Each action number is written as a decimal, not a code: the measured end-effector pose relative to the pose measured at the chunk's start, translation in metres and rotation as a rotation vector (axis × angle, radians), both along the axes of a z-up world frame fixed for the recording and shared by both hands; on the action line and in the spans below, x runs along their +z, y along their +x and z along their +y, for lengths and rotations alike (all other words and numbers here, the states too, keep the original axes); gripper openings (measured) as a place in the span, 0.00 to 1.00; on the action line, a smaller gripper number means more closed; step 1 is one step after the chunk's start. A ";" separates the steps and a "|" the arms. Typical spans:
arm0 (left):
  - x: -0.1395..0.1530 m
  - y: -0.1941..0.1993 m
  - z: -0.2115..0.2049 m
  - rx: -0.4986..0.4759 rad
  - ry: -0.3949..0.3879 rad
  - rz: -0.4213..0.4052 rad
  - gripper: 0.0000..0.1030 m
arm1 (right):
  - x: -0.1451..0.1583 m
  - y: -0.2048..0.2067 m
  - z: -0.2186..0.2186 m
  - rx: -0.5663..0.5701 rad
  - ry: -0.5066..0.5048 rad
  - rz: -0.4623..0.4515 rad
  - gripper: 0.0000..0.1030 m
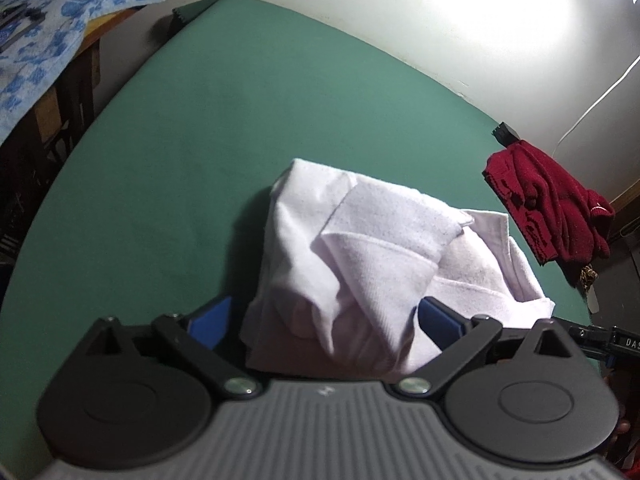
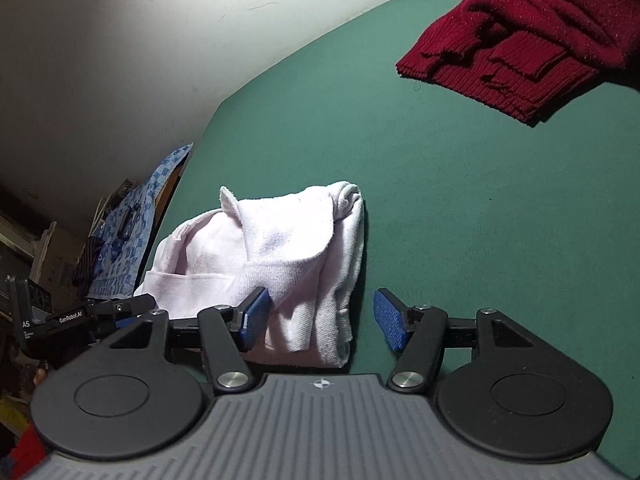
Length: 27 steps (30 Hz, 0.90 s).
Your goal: Fold clothes
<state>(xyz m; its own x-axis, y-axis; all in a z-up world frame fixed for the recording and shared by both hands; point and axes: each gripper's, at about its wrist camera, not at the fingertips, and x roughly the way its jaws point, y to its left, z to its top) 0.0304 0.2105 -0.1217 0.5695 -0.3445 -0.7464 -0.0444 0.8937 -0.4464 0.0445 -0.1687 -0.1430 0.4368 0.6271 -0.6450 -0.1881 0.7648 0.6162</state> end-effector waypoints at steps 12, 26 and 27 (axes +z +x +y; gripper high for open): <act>-0.007 0.017 0.016 -0.004 -0.147 -0.019 0.99 | -0.025 0.018 -0.012 0.042 0.249 0.114 0.61; -0.017 0.035 0.028 -0.067 -0.275 -0.046 0.99 | -0.025 0.020 0.010 -0.006 0.292 0.112 0.61; -0.019 0.034 0.029 -0.062 -0.288 -0.052 0.99 | -0.024 0.017 0.011 -0.009 0.287 0.106 0.61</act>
